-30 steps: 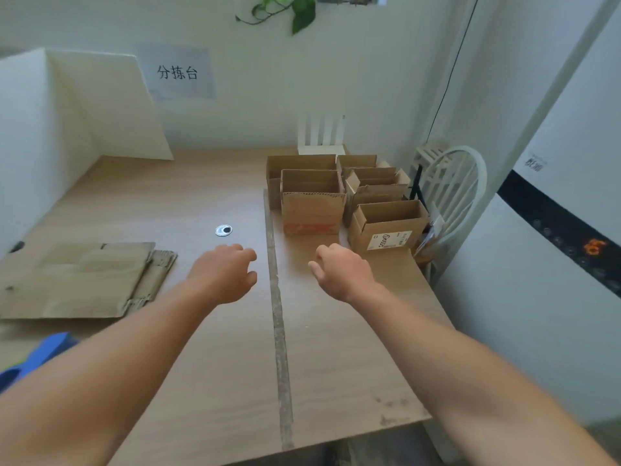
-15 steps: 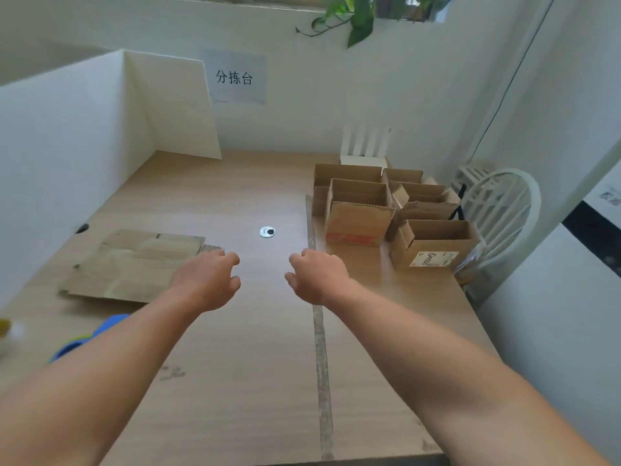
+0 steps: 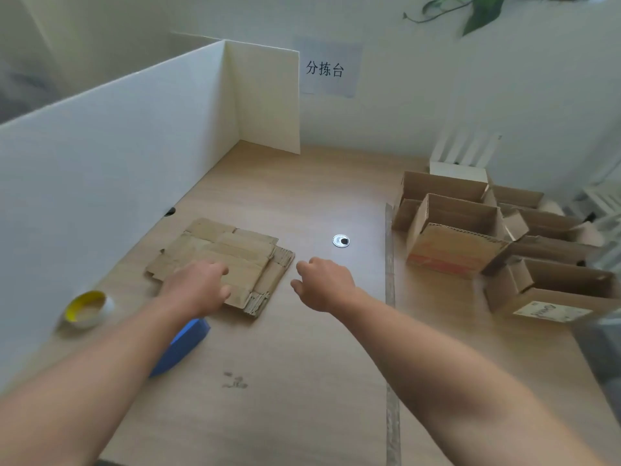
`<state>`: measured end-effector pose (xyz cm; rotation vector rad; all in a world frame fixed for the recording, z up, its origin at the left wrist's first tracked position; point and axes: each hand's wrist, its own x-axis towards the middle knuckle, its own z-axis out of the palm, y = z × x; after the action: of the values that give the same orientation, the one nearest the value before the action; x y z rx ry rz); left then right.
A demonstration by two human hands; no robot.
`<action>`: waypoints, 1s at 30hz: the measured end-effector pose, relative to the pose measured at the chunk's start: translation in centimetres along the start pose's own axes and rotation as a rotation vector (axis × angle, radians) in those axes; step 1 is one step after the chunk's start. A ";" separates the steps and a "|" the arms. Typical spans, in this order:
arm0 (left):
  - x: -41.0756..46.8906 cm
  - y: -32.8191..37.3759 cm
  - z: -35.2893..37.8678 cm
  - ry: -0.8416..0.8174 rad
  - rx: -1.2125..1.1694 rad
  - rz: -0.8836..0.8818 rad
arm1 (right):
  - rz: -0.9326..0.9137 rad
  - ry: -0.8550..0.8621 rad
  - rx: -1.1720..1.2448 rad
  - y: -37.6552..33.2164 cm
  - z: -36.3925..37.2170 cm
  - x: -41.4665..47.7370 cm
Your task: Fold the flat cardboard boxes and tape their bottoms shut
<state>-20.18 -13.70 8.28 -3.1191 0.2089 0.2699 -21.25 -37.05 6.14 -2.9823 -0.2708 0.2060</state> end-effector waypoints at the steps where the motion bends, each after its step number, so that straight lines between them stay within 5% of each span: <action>1: 0.4 -0.5 0.2 0.000 0.003 0.002 | -0.002 -0.007 0.004 -0.5 0.2 0.5; 18: 13.6 -11.2 2.5 -0.112 -0.015 0.250 | 0.334 -0.135 0.108 -9.4 3.4 9.5; 30: 18.9 -19.3 8.1 -0.262 -0.148 0.083 | 0.763 -0.126 0.623 -13.9 10.9 13.5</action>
<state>-0.57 3.02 -3.09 -3.1766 0.3298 0.7214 -12.03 -19.62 -4.13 -2.3033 0.7851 0.4522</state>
